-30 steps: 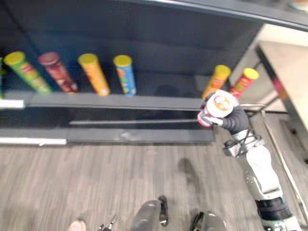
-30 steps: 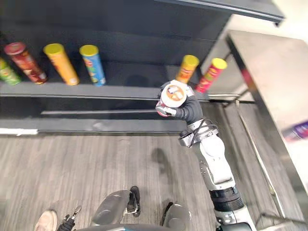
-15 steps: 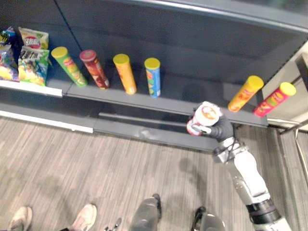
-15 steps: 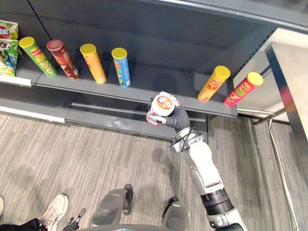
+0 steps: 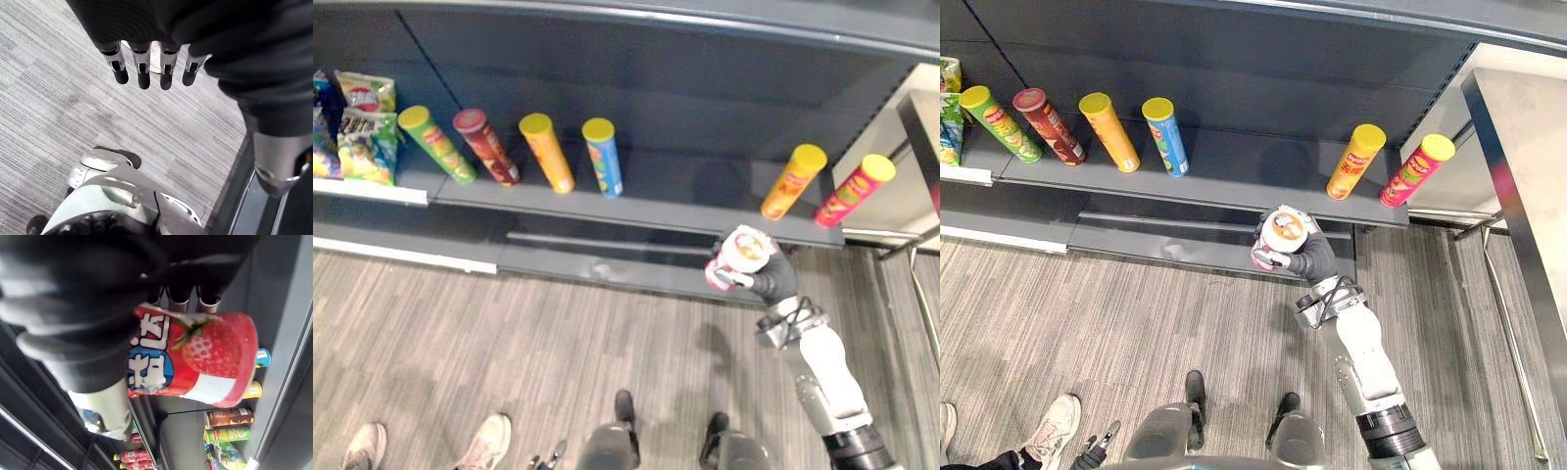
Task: Put the gum and the chips on the shelf.
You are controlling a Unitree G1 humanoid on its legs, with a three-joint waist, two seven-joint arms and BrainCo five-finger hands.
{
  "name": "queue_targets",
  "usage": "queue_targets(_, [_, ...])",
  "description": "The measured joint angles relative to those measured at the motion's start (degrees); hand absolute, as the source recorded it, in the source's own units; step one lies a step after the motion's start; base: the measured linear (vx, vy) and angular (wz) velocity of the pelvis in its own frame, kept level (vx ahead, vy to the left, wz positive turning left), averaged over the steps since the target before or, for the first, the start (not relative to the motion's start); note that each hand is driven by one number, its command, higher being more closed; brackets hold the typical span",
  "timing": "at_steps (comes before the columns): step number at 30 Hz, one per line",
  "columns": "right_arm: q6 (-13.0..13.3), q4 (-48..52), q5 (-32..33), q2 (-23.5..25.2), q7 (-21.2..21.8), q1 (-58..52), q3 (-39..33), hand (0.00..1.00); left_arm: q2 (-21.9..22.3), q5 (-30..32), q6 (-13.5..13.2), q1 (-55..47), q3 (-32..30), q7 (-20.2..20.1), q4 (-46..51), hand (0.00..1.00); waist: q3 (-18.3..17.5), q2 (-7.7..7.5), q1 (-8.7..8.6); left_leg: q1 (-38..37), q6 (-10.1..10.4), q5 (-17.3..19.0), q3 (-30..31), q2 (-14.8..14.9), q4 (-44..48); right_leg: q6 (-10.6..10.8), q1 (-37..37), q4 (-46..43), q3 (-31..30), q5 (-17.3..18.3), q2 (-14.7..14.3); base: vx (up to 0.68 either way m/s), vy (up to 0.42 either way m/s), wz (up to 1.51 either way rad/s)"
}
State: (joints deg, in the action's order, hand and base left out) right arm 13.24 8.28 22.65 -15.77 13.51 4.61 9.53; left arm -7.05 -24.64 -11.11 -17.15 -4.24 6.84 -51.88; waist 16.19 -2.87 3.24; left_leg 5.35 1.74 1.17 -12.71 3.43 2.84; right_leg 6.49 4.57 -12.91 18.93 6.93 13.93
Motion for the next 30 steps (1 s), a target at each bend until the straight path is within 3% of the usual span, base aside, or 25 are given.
queue_targets(11, [-0.04,-0.13,-0.20,0.02,0.04,-0.33,0.08,1.00,-0.59,0.10,0.13,0.01,2.10,-0.43,0.45,0.00,-0.86,0.56,0.05,-3.55,0.08,-1.60,-1.44,-0.88,-5.43,0.30,-1.95,3.92,-2.55,-3.60,-0.42,0.01,0.047,-0.06])
queue_targets(30, [-1.22,-4.97,-2.51,0.59,-0.42,0.89,6.73,1.00,-1.85,3.56,1.72,-0.01,4.00,-0.36,-0.02,0.00,-6.39,0.42,-0.03,-8.58,0.32,-3.76,-3.92,0.01,-8.80,0.59,-5.89,7.22,-3.72,-3.70,-2.14,0.00,0.000,-0.07])
